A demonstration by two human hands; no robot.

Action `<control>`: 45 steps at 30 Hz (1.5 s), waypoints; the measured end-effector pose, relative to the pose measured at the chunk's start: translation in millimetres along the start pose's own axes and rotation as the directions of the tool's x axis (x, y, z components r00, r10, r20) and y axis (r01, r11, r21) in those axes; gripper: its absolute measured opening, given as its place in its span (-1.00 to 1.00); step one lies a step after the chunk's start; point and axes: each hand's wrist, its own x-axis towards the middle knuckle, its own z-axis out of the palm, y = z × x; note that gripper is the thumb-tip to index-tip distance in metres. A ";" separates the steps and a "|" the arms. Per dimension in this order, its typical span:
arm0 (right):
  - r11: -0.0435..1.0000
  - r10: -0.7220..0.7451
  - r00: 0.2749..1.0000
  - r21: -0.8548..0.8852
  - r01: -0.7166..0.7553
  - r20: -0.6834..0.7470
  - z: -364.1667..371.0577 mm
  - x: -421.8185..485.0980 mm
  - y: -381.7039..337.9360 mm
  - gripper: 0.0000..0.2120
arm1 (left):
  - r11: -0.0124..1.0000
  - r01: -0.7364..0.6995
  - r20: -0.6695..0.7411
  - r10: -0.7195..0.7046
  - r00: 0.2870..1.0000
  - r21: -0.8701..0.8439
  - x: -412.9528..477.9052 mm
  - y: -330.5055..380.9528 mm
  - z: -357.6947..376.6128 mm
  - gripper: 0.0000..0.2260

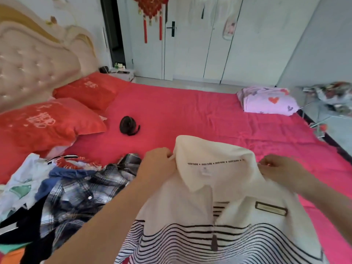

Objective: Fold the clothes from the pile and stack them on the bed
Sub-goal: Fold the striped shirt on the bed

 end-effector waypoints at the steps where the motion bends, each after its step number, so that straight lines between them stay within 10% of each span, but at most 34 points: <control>1: 0.999 0.031 0.999 -0.029 -0.031 -0.008 13.8 17.1 16.8 -0.78 | 0.999 0.023 0.008 -0.023 1.000 -0.047 10.2 -0.6 24.0 -0.78; 17: 0.951 0.086 0.976 -0.308 -0.021 0.198 365.5 -1.2 201.5 -0.46 | 0.920 -0.146 0.500 -0.060 0.864 0.363 -79.5 -111.5 375.3 -0.38; 25: 0.924 0.071 0.994 -0.382 -0.032 0.089 451.6 -8.9 227.3 -0.12 | 0.900 -0.147 0.398 -0.032 0.917 0.411 -104.1 -157.7 451.7 -0.35; 30: 0.917 0.076 0.997 -0.391 -0.078 -0.021 468.2 -9.2 232.1 -0.41 | 0.906 -0.165 0.265 0.061 0.962 0.391 -110.2 -168.8 469.5 -0.41; 45: 0.917 0.042 0.988 -0.387 -0.096 -0.147 480.8 -22.0 241.0 -0.42 | 0.895 -0.199 0.282 0.087 0.955 0.399 -130.6 -174.1 476.1 -0.43</control>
